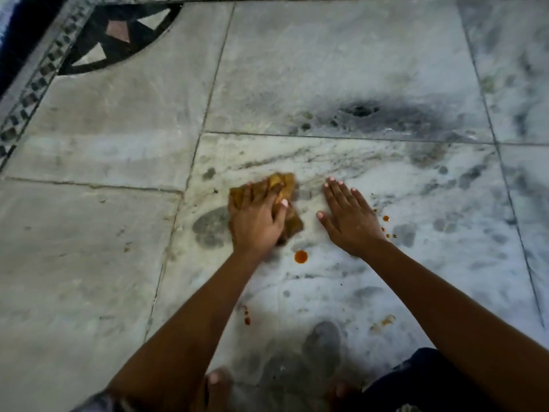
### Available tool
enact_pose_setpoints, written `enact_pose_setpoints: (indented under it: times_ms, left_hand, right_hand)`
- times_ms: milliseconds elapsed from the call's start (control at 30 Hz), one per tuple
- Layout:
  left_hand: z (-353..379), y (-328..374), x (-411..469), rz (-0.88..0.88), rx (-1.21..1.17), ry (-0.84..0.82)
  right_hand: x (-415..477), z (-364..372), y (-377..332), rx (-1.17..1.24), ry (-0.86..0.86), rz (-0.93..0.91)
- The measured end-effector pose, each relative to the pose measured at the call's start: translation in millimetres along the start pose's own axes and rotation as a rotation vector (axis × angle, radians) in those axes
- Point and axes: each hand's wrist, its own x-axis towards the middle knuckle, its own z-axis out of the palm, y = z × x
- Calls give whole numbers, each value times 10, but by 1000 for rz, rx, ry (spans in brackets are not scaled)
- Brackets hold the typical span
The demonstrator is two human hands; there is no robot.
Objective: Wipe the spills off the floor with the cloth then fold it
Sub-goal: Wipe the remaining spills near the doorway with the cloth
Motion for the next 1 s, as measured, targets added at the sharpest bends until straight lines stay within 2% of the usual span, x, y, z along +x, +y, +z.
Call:
enact_pose_setpoints:
  times_ms: [100, 167, 233, 333, 400, 467, 533, 633, 700, 767, 900, 933, 1000]
  left_hand:
    - [52, -59, -525, 217, 1, -29]
    - [21, -318, -665, 272, 30, 1]
    - [-40, -531, -470, 134, 31, 30]
    - [-168, -452, 80, -168, -120, 68]
    - [-187, -196, 273, -196, -191, 43]
    - [-133, 58, 165, -147, -197, -29]
    - [6, 205, -243, -3, -140, -105]
    - [127, 114, -890, 306, 16, -84]
    - [111, -151, -934, 386, 75, -33]
    - [44, -382, -654, 288, 124, 9]
    - [-138, -303, 173, -122, 24, 31]
    - [-120, -192, 268, -158, -1, 33]
    - [-39, 41, 194, -77, -34, 2]
  right_hand:
    - [3, 30, -5, 41, 13, -2]
    - [-5, 58, 17, 52, 15, -8]
    - [7, 67, 29, 50, 17, -14]
    - [28, 30, 60, 57, -3, -27]
    - [31, 12, 67, 61, 1, -34]
    - [25, -1, 73, 81, 24, -27]
    - [19, -8, 93, 112, 43, 5]
    - [7, -11, 161, 112, 32, 29]
    - [-22, -4, 189, 84, 12, 20]
    - [-35, -13, 188, 82, -5, 21]
    - [-19, -49, 167, 97, -25, 24]
    - [-14, -46, 161, 102, -18, 23]
    - [-19, -19, 148, 115, 0, 34]
